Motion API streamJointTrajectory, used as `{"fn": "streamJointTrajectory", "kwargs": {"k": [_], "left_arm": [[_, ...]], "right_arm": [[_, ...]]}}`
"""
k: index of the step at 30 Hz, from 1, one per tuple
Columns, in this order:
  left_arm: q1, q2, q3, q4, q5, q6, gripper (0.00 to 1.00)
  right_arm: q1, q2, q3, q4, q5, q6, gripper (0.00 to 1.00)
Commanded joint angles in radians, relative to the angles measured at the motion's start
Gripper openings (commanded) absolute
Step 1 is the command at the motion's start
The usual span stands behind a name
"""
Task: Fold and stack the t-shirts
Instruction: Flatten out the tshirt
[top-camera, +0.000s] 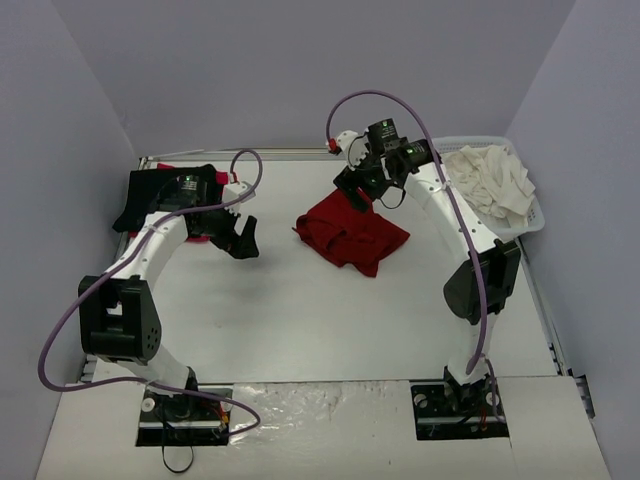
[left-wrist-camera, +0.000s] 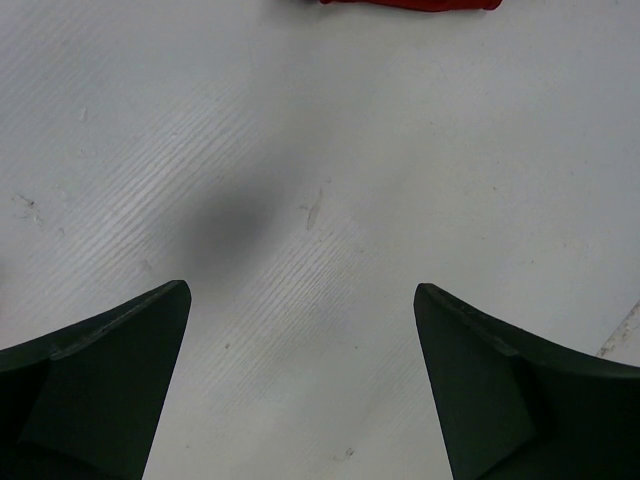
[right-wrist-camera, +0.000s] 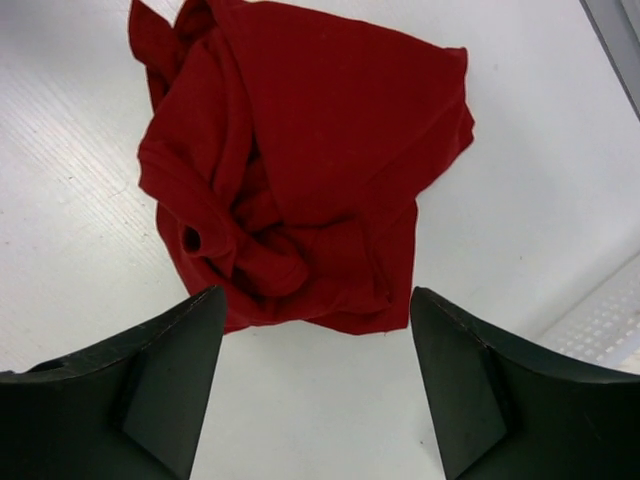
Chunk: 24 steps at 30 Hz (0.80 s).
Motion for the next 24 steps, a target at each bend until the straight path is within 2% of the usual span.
{"fn": "streamJointTrajectory", "kwargs": {"k": [1, 4, 10, 24], "left_arm": [[0.052, -0.039, -0.007, -0.004, 0.035, 0.007, 0.94], [0.093, -0.040, -0.010, 0.001, 0.064, -0.008, 0.94], [0.193, -0.049, -0.017, 0.009, 0.088, -0.025, 0.95], [0.236, -0.055, -0.026, 0.012, 0.087, -0.032, 0.94]], "right_arm": [[0.015, 0.029, 0.000, -0.025, -0.093, -0.049, 0.70], [0.039, 0.054, 0.001, -0.097, -0.157, -0.098, 0.66], [0.062, 0.063, -0.072, -0.114, -0.195, -0.150, 0.63], [0.061, 0.124, -0.135, -0.117, -0.205, -0.196, 0.54]]}}
